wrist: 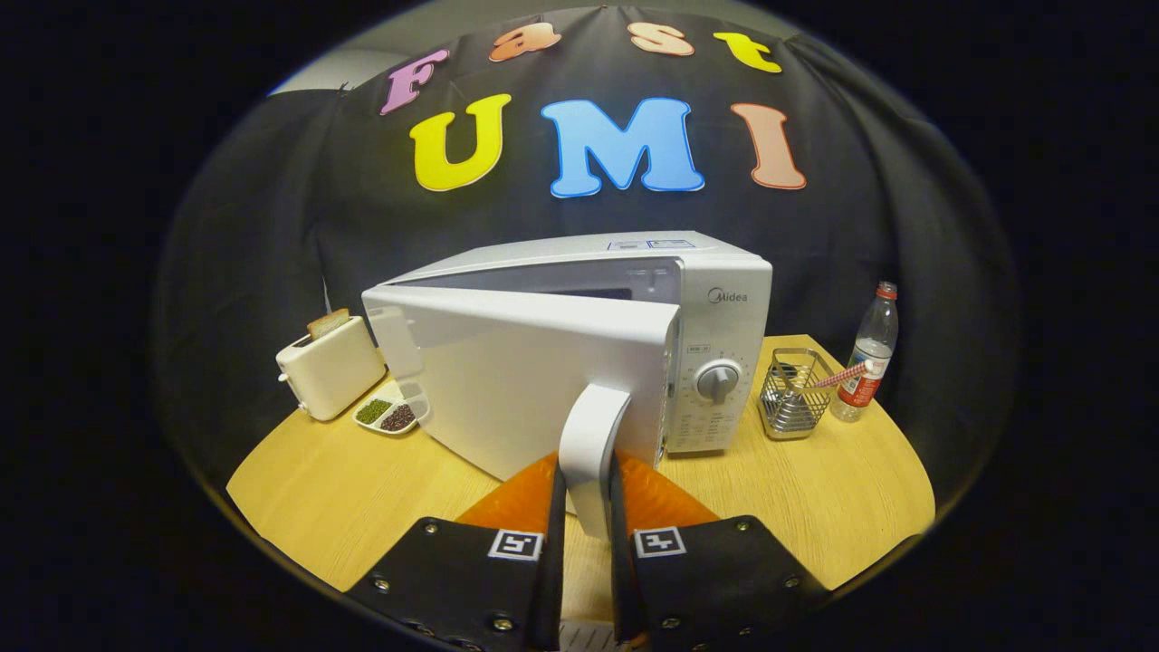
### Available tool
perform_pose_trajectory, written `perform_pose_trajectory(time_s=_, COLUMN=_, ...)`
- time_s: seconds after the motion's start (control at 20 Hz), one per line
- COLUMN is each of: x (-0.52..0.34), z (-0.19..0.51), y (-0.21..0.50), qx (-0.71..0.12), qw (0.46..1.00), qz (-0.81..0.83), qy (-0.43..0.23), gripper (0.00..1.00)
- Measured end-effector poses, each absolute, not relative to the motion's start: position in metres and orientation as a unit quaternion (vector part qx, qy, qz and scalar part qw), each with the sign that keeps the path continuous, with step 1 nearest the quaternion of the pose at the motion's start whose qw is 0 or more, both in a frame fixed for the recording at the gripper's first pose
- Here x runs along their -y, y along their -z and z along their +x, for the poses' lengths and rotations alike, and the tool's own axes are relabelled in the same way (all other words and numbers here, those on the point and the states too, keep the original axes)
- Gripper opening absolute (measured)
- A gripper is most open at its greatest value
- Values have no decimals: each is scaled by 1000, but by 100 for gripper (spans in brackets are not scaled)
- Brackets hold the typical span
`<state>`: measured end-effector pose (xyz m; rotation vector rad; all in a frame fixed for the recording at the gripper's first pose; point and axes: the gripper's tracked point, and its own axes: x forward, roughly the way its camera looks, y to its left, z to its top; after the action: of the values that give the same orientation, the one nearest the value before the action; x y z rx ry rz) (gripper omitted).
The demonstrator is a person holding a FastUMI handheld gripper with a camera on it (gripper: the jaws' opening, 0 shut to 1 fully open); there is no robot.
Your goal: Open the microwave, put the food inside, and close the microwave door.
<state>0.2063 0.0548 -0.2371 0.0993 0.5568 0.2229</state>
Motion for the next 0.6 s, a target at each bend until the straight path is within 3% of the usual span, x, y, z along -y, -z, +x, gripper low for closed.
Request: perform_pose_trajectory(time_s=0.6, x=-100, z=141, y=227, qx=-284, qw=951, qz=50, qy=-109, gripper=23)
